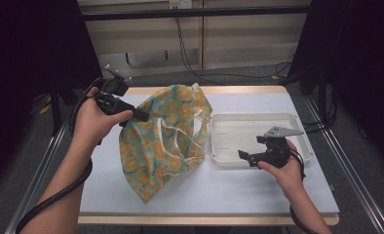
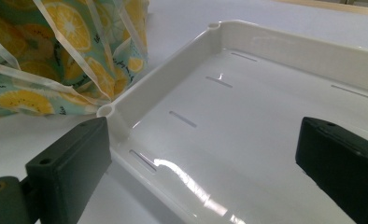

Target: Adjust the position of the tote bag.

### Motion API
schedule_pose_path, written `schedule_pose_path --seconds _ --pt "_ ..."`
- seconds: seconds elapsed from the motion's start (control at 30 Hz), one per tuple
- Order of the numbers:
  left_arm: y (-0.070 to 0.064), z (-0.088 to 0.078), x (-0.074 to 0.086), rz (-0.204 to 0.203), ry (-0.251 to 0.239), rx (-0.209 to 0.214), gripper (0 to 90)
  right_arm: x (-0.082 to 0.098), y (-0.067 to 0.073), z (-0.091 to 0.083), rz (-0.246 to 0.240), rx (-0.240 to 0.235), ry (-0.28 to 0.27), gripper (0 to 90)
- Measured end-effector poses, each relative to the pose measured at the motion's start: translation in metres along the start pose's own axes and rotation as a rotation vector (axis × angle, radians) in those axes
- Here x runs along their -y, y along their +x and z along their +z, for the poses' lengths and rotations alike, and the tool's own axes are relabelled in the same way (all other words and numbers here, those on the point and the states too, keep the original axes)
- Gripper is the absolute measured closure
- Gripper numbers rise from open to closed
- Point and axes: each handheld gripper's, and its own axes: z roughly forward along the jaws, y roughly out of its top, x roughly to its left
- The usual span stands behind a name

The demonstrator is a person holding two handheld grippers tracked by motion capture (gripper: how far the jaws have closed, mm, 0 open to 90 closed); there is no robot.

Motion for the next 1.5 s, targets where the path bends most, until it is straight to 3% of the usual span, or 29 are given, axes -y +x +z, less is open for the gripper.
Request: schedule_pose_path --seconds 0.03,0.27,0.43,0.5,0.53,0.6,0.77,0.93,1.0,1.07,1.1,1.13,1.17,1.2,1.33,1.37,1.43,1.47,1.5 --pt "0.0 0.0 -0.004 -0.004 0.006 0.006 63.9 0.0 0.0 0.0 -0.002 -0.002 0.002 3.2" --pt "-0.003 0.011 -0.014 0.005 -0.002 0.026 63.0 0.001 -0.002 0.0 -0.003 -0.002 -0.002 3.3" --pt "0.001 0.019 -0.017 -0.015 0.012 0.051 78.1 0.001 -0.002 -0.002 0.0 -0.001 -0.003 3.4" --pt "0.001 0.018 -0.019 0.012 0.026 0.037 82.1 0.0 -0.003 -0.002 0.0 -0.001 -0.005 3.4" --pt "0.001 0.018 -0.02 0.025 0.037 0.028 89.1 0.0 -0.004 -0.003 0.005 -0.001 -0.009 3.5" --pt "-0.002 0.018 -0.024 0.074 0.05 0.013 90.0 0.001 -0.004 -0.003 0.004 0.001 -0.007 3.5" --pt "-0.004 0.019 -0.028 0.12 0.076 0.013 90.0 0.001 -0.006 -0.003 0.007 0.003 -0.006 3.5" --pt "-0.003 0.019 -0.036 0.173 0.1 0.05 90.0 0.001 -0.006 -0.003 0.008 0.003 -0.005 3.5" --pt "-0.004 0.02 -0.039 0.211 0.1 0.066 90.0 0.001 -0.005 -0.002 0.007 0.002 -0.004 3.5" --pt "-0.003 0.02 -0.046 0.304 0.116 0.105 90.0 0.002 -0.006 -0.001 0.003 0.0 -0.001 3.5" --pt "-0.003 0.02 -0.046 0.304 0.116 0.105 90.0 0.002 -0.006 -0.001 0.002 -0.001 0.0 3.5" --pt "0.0 0.021 -0.048 0.341 0.096 0.131 90.0 0.002 -0.006 -0.001 0.001 0.001 0.0 3.5" --pt "0.0 0.021 -0.048 0.341 0.096 0.131 90.0 0.002 -0.006 -0.001 0.001 0.001 0.0 3.5" --pt "0.005 0.021 -0.049 0.391 0.108 0.145 90.0 0.002 -0.006 -0.001 0.003 0.002 0.002 3.5" --pt "0.01 0.02 -0.044 0.355 0.128 0.14 90.0 0.002 -0.007 -0.002 0.002 0.003 -0.004 3.7" --pt "0.011 0.019 -0.043 0.338 0.123 0.123 89.9 0.002 -0.007 -0.003 0.001 0.003 -0.006 3.7" --pt "0.01 0.015 -0.038 0.357 0.117 0.112 87.9 0.002 -0.007 -0.002 0.002 0.001 -0.003 3.7" --pt "0.01 0.013 -0.036 0.33 0.097 0.111 87.9 0.002 -0.007 -0.002 0.002 0.001 -0.003 3.7" --pt "0.01 0.011 -0.034 0.297 0.092 0.108 80.0 0.001 -0.006 -0.002 -0.002 -0.003 -0.004 3.7"
